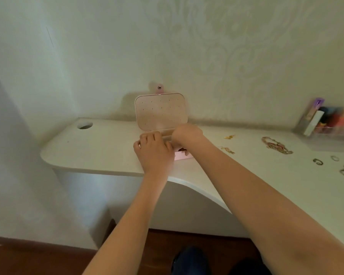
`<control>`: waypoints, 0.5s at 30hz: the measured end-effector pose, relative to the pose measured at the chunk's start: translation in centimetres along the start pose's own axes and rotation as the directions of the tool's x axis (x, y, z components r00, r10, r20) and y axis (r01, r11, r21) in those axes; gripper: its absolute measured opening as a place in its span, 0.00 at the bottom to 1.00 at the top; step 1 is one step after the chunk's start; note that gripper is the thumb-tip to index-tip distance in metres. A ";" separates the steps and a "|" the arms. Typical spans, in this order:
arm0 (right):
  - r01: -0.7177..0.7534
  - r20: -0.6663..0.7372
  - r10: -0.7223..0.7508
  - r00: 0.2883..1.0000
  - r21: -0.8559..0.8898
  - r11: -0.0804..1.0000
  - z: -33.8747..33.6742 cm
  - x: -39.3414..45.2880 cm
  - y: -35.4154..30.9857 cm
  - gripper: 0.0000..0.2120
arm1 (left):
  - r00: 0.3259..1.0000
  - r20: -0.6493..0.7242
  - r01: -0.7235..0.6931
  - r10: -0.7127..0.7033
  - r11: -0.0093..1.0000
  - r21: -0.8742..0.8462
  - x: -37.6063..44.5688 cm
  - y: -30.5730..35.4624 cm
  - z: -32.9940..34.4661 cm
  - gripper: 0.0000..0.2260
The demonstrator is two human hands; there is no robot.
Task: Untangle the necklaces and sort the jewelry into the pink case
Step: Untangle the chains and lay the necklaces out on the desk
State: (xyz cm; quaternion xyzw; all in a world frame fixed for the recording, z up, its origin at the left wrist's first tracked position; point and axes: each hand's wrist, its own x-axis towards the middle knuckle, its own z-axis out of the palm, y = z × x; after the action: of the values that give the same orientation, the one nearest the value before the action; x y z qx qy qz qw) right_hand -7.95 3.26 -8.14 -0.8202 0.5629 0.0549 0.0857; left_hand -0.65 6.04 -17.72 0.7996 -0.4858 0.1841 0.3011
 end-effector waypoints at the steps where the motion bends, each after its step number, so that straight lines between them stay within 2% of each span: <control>1: -0.001 0.028 0.001 1.000 0.006 1.000 -0.1 0.2 0.0 0.15 | 1.000 -0.009 -0.007 0.007 1.000 0.012 0.0 0.0 0.0 0.18; 4: -0.010 0.074 0.008 0.997 0.026 1.000 -0.1 0.9 0.3 0.13 | 0.999 -0.022 -0.024 0.024 1.000 0.018 -0.1 -0.1 0.1 0.16; 9: 0.034 0.061 -0.039 0.997 0.081 0.996 0.0 0.7 1.4 0.11 | 0.995 -0.065 -0.079 0.077 0.996 -0.035 -0.2 -0.2 0.0 0.15; 10: 0.044 0.060 -0.052 0.997 0.134 0.990 0.0 0.7 1.8 0.10 | 0.995 -0.058 -0.081 0.078 0.996 -0.043 -0.2 -0.2 0.0 0.15; 12: 0.022 0.077 -0.053 0.996 0.349 0.937 -0.1 0.8 2.9 0.07 | 0.996 -0.043 -0.079 0.077 0.996 -0.038 -0.2 -0.1 -0.1 0.14; 15: -0.013 0.084 -0.057 0.995 0.662 0.749 -0.1 0.6 4.9 0.05 | 0.996 -0.041 -0.082 0.081 0.997 -0.016 -0.2 -0.2 0.0 0.14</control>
State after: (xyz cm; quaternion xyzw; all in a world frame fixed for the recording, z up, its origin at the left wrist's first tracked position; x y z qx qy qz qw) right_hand -12.31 0.94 -8.52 -0.7396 0.5312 -0.1082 0.3988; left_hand -0.62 6.27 -17.87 0.7727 -0.5133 0.2083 0.3101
